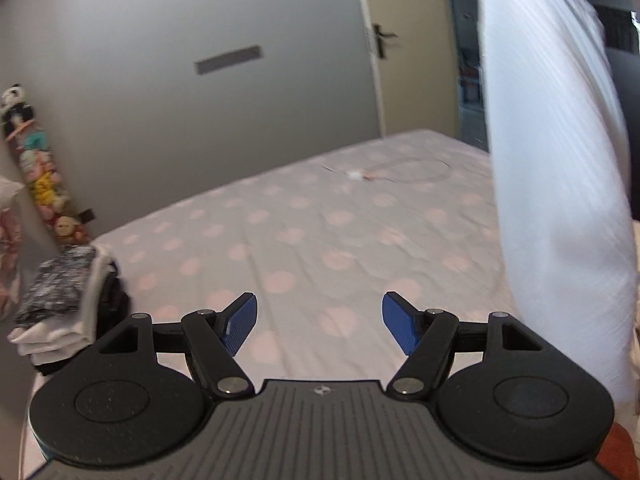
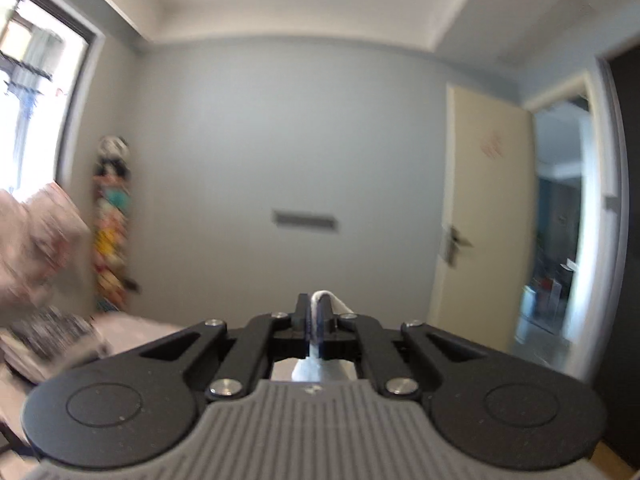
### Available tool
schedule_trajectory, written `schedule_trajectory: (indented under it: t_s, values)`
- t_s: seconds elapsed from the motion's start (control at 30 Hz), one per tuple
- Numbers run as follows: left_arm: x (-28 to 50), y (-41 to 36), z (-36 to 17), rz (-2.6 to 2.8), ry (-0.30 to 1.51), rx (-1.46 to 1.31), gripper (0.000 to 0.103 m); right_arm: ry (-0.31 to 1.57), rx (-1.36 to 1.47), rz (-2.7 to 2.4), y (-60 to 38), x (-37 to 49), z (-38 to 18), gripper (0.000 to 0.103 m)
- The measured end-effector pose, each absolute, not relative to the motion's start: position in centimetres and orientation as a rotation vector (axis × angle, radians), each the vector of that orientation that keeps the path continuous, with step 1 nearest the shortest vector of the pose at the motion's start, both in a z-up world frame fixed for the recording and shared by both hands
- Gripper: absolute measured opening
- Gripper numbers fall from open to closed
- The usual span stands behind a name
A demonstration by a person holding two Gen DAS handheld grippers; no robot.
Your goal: Fold clothes
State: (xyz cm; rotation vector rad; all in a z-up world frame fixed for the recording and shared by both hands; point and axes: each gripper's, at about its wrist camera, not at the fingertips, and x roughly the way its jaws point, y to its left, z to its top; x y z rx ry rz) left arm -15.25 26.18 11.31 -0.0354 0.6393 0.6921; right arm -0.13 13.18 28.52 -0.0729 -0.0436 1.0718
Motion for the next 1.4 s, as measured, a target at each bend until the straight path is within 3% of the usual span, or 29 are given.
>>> schedule_trajectory:
  t_s: [0.13,0.23,0.53,0.67,0.8,0.87,0.9,1.1,1.2,1.3,1.4]
  values:
    - [-19.3,28.4,13.1,0.782,0.597,-0.055,0.082,-0.079,-0.061,1.196,17.2,-6.0,30.5,0.004]
    - [-21.8,30.0,12.6,0.832,0.604,-0.117,0.082,-0.014,-0.135,1.272,19.9,-9.3,27.6,0.004]
    - [-26.5,30.6,8.1,0.879,0.683,-0.263,0.082,0.588,-0.223,1.409,19.7,-10.8,3.2,0.004]
    - [-26.1,29.4,6.2,0.83,0.713,-0.303,0.082,0.719,-0.257,1.444,16.6,-13.6,-3.7,0.011]
    - [-24.8,29.4,3.6,0.782,0.761,-0.368,0.082,0.726,-0.276,1.453,14.6,-14.1,-5.4,0.015]
    - [-24.2,29.9,2.2,0.772,0.777,-0.418,0.082,0.704,-0.267,1.419,13.5,-12.7,-4.5,0.035]
    - [-23.8,30.1,1.4,0.766,0.785,-0.443,0.082,0.698,-0.256,1.396,13.3,-12.1,-4.1,0.039]
    - [-21.7,29.7,-1.5,0.67,0.814,-0.554,0.082,0.807,-0.174,1.326,12.1,-8.8,-5.1,0.046]
    - [-20.4,29.3,-2.3,0.643,0.845,-0.552,0.082,0.883,-0.144,1.344,12.8,-9.1,-6.9,0.044]
    - [-19.3,28.7,-2.8,0.616,0.888,-0.509,0.082,0.887,-0.167,1.403,13.9,-11.1,-7.7,0.022]
    - [-18.5,28.0,-3.6,0.589,0.955,-0.433,0.082,0.879,-0.197,1.495,14.8,-13.5,-7.9,0.018]
